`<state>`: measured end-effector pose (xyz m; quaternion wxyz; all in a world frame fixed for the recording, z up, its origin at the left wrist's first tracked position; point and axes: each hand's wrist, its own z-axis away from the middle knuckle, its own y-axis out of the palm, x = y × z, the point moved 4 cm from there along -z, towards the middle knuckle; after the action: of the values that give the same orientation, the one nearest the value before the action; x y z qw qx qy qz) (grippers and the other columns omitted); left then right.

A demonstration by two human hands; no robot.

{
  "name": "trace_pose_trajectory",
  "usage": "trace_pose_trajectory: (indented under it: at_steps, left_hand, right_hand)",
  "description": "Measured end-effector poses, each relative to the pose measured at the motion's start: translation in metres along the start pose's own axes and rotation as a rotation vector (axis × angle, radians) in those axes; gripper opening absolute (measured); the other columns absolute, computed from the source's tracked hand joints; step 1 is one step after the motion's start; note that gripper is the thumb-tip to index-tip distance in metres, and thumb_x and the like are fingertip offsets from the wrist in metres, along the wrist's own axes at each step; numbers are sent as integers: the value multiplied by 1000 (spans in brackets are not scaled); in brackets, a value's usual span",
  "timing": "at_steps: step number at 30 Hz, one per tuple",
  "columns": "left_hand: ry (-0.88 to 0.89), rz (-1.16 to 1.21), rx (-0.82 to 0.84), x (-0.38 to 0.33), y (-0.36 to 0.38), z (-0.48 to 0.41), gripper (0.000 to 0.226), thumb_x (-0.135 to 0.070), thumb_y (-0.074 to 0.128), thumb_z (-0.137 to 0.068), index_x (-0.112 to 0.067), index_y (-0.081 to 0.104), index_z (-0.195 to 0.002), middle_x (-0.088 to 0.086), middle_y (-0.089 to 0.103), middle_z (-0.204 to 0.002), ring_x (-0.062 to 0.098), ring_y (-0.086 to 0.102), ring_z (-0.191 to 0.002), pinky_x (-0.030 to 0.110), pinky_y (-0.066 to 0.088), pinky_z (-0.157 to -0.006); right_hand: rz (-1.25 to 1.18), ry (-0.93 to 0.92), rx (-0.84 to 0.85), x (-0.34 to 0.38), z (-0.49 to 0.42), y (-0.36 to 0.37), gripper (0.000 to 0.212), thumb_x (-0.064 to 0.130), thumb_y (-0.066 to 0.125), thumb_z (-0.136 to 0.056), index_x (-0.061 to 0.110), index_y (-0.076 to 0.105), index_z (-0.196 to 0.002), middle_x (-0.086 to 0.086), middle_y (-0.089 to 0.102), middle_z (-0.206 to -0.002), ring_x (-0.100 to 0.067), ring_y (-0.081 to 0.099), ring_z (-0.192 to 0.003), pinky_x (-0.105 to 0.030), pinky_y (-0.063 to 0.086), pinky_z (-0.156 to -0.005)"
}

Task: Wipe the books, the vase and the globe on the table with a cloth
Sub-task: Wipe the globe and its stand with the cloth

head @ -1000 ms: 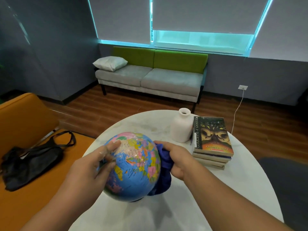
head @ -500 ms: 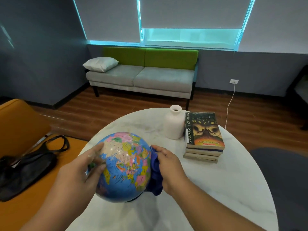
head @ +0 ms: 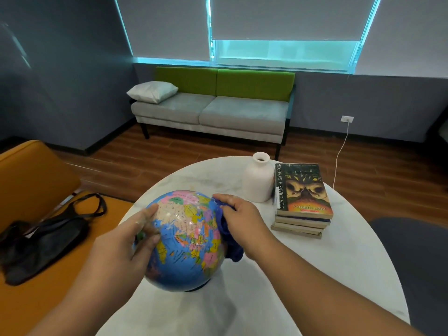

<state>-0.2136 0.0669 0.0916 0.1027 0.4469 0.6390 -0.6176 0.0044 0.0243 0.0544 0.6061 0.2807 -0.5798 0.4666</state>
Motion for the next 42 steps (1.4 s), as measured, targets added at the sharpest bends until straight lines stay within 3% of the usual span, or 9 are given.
trace_pose_trajectory:
  at_steps: [6,11,13,19,25,30,35,39,42]
  left_hand:
    - [-11,-11,-1,1,-2,-1,27,-12,66,-86,-11,64,-113,-28,61,-107,1,60,-100,28,53,-84]
    - [-10,-51,15,-4,0,-1,28,-14,66,-87,-11,61,-115,-28,60,-110,12,58,-109,34,53,-86]
    - [-3,-51,9,-7,0,-1,26,-12,66,-88,-13,63,-114,-31,59,-105,11,60,-105,29,51,-82]
    - [-28,-22,4,-4,-2,-2,26,-13,65,-88,-15,63,-114,-35,57,-102,-11,59,-85,11,47,-70]
    - [-21,-41,6,-10,-1,1,27,-13,65,-89,-17,63,-116,-38,54,-103,-12,53,-91,12,43,-72]
    - [-32,-22,20,-6,-2,2,27,-13,64,-89,-15,63,-115,-40,54,-101,-23,50,-87,12,45,-72]
    - [-60,57,8,-9,0,2,11,-12,63,-90,-19,60,-97,-34,58,-98,-18,59,-68,1,43,-58]
    - [-62,107,12,-12,-1,1,23,-9,63,-90,-26,53,-78,-36,57,-101,-18,58,-58,0,42,-54]
    - [-41,83,2,-11,-2,1,27,-12,63,-90,-33,53,-77,-29,64,-98,-14,61,-73,4,47,-64]
  right_hand:
    - [214,-394,-29,22,24,15,42,3,48,-90,25,65,-122,12,59,-127,0,48,-119,-14,33,-107]
    - [109,-92,14,11,-7,0,41,7,42,-93,26,67,-120,7,60,-126,-12,54,-117,-22,48,-92]
    - [115,-18,37,12,-12,0,43,7,39,-93,24,66,-122,6,60,-129,-15,53,-119,-28,47,-99]
    - [329,-396,95,44,11,18,40,4,47,-93,24,65,-123,10,60,-128,-2,48,-120,-2,26,-99]
    - [324,-142,114,38,-12,5,40,10,39,-97,25,63,-126,4,55,-136,-17,47,-126,-26,38,-103]
    - [424,-429,143,51,9,24,40,6,44,-95,24,64,-125,9,58,-132,-2,48,-120,-4,27,-99]
    - [166,-368,-3,62,-5,-10,39,-3,45,-91,18,69,-114,9,66,-112,-2,56,-104,5,33,-84]
    - [-372,-382,-171,87,-9,-41,36,-5,44,-93,18,70,-102,9,70,-99,1,63,-92,-14,48,-87]
    - [-858,-376,-202,96,-11,-47,33,-2,42,-97,20,67,-100,-4,68,-109,-17,63,-104,-32,49,-95]
